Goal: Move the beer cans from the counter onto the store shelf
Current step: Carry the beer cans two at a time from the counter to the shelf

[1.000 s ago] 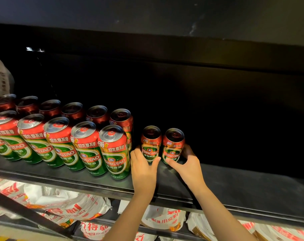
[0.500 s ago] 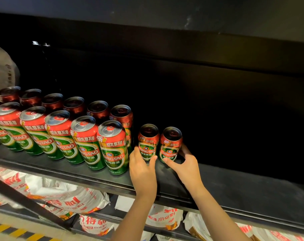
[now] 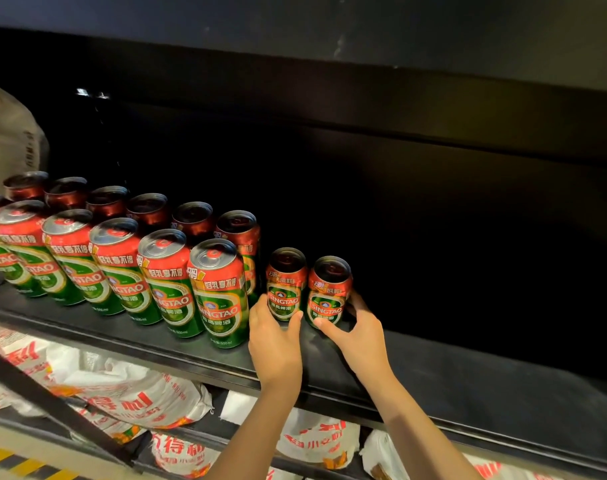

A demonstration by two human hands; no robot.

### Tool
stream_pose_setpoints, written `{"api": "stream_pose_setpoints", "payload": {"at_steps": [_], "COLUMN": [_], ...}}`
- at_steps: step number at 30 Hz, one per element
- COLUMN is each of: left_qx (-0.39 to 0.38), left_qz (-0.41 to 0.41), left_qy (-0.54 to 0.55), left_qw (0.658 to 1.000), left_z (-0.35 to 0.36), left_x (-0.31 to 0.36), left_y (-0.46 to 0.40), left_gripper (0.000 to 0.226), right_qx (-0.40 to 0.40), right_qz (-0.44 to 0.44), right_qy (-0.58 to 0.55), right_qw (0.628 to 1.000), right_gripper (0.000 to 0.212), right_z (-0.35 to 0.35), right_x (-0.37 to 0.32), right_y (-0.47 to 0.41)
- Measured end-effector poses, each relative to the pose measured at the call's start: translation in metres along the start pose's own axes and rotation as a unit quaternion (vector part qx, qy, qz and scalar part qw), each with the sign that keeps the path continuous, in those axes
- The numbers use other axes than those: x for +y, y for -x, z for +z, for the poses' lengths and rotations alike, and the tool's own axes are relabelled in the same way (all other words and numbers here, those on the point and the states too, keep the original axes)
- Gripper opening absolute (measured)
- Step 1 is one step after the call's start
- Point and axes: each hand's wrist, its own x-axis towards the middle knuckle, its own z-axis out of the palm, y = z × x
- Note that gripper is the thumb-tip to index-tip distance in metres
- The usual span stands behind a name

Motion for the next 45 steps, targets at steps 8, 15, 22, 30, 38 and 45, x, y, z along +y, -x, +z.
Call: {"api": "stream_pose_setpoints", "payload": {"at_steps": [8,15,22,30,38,45], "left_qx": [-0.036,-0.209,-0.428,-0.637,-0.798,-0.855], "left_qz": [-0.002,0.006,0.181,0.373,0.474,0.476], "left_qy": [-0.030,-0.081,-0.196,-0.090,-0.042,0.027], "left_qw": [0.999,0.974,0.863,0.668,0.370,0.204], "left_z": [-0.003,-0.034,-0.093,-0.095,-0.190,-0.340], "left_x": [0.000,0.006,0.019,0.033,-0.004,-0.033], "left_y": [0.001,0.007,0.024,0.188,0.394,0.511], "left_gripper": [0.064,0.076,0.052,0.032,0.040,0.037], "right_qx": [-0.009,-0.012,0.029,0.304,0.550,0.645], "right_qz": [0.031,0.093,0.171,0.375,0.522,0.587], "right_qy": [0.022,0.086,0.145,0.156,0.094,0.045], "right_qw": [0.999,0.992,0.974,0.862,0.645,0.487], "right_gripper": [0.062,0.064,0.043,0.035,0.024,0.022], "right_z": [0.000,-0.013,-0.066,-0.088,-0.006,0.088], "right_x": [-0.007,-0.027,-0.042,-0.063,-0.146,-0.235], "right_y": [0.000,0.020,0.152,0.429,0.665,0.809]}}
